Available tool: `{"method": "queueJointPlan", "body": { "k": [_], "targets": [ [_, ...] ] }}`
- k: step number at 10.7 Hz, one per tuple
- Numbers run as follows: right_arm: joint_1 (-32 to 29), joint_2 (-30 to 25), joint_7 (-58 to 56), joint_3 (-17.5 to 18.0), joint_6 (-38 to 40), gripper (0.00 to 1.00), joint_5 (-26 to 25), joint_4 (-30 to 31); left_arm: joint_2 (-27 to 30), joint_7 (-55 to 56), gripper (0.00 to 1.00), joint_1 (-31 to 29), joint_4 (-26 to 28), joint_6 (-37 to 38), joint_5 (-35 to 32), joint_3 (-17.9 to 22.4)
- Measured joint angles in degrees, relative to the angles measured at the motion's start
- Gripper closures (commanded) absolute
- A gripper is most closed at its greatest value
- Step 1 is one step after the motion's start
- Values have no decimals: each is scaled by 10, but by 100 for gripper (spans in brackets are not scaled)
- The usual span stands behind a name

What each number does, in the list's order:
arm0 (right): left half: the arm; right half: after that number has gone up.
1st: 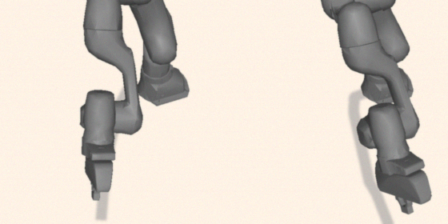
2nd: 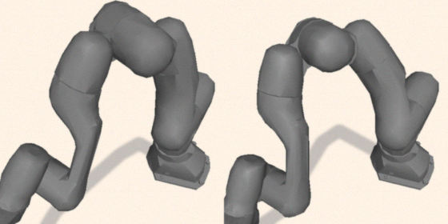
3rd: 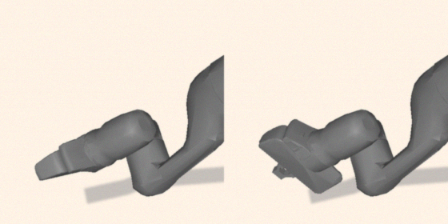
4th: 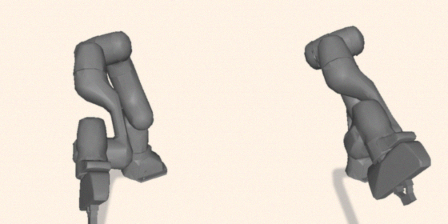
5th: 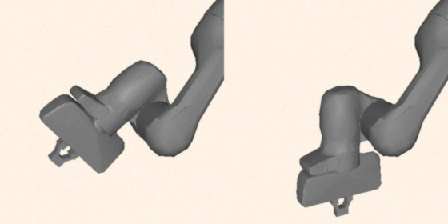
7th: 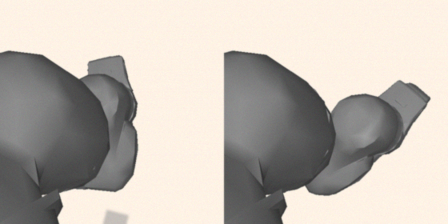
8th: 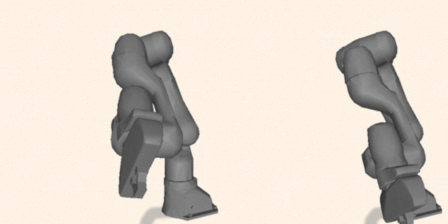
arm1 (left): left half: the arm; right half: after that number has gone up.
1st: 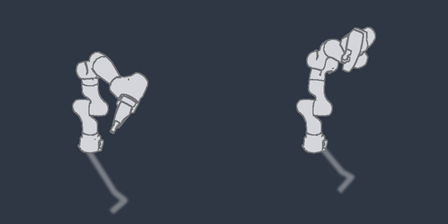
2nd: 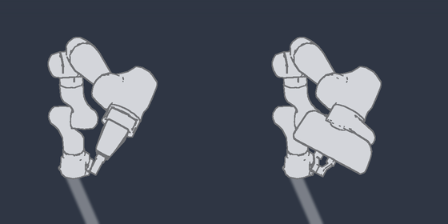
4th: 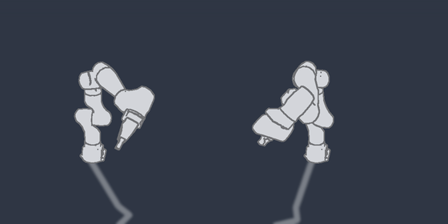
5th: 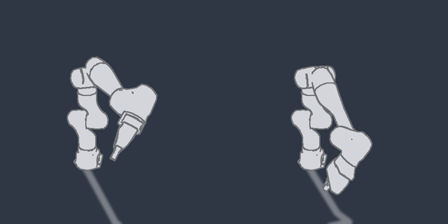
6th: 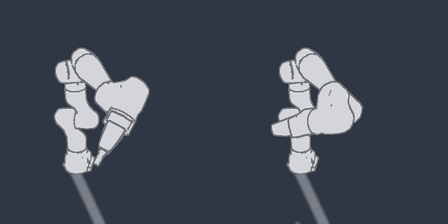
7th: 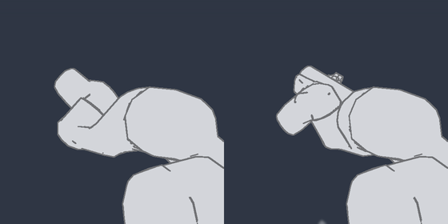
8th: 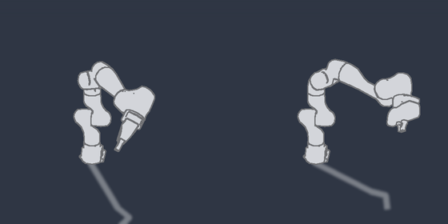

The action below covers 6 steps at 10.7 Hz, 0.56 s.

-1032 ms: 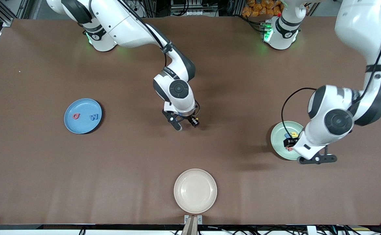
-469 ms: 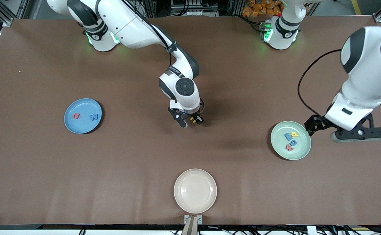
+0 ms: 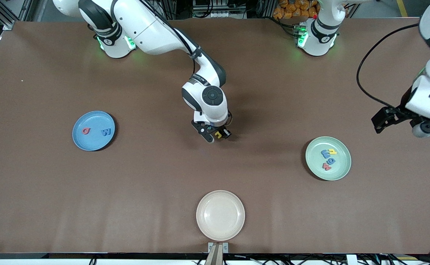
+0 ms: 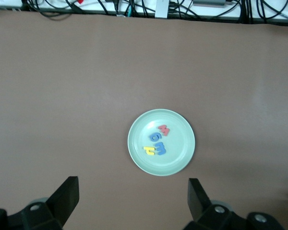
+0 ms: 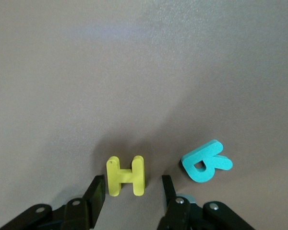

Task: Sort uppercase to blue plate, lowercase to green plate
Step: 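Grasp the yellow H with the right gripper while the left returns to rest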

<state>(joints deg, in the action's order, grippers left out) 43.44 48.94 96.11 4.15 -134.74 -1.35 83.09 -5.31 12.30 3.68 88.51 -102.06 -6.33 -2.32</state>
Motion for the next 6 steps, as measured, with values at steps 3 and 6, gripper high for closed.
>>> {"method": "queueJointPlan", "body": {
  "k": [3,6],
  "targets": [
    [0,0,0,0,0,58,-11,0,13,-44,0,2,2,45,29,25],
    [0,0,-3,1,1,66,-29,0,22,-44,0,15,2,107,30,24]
  ]
}}
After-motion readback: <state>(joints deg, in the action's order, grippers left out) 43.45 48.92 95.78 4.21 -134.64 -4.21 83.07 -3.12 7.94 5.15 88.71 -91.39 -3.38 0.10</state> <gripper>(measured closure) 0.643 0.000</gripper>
